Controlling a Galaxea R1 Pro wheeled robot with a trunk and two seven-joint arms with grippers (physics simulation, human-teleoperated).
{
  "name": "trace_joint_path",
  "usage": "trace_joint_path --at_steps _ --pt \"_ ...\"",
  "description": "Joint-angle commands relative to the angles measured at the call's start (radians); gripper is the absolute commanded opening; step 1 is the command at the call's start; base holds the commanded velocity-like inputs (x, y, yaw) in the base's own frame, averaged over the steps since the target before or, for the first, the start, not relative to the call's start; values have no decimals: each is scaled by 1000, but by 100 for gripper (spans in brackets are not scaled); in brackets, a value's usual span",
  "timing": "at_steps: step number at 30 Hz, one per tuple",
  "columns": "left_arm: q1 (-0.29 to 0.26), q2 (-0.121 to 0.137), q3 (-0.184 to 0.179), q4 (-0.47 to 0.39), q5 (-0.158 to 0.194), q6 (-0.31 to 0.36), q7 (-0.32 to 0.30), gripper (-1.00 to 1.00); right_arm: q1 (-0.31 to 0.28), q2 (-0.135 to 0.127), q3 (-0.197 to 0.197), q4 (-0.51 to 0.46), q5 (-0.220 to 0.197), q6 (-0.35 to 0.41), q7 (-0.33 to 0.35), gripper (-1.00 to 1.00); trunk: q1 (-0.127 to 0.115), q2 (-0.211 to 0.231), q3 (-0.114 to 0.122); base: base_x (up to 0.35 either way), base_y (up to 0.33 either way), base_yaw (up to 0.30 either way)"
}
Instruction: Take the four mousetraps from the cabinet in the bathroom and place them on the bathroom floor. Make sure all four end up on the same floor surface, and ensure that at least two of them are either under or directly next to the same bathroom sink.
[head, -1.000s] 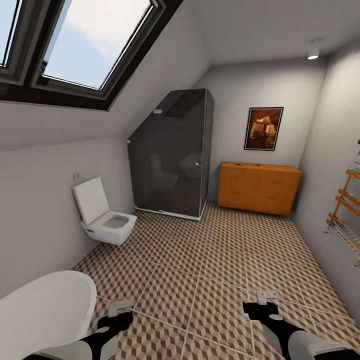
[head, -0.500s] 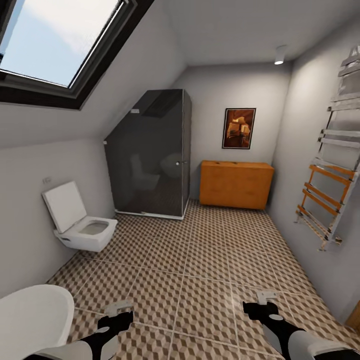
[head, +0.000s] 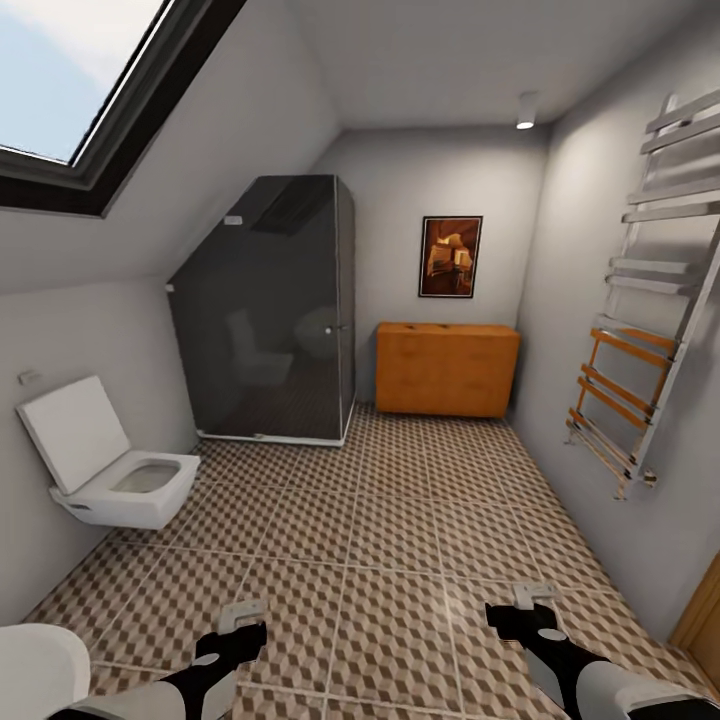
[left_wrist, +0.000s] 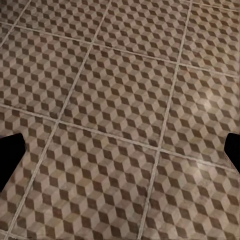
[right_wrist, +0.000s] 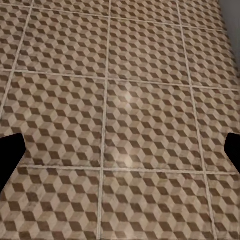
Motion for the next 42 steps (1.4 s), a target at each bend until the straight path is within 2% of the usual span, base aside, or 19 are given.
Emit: trace_joint_path --at_steps 1,42 --pt "-2 -1 -8 4 6 -6 2 100 0 0 9 1 -10 -3 -1 100 1 -1 0 324 0 -9" --pt "-2 -1 -9 0 7 -8 5 100 0 0 9 1 -10 -3 -1 100 1 -1 0 325 -49 -1"
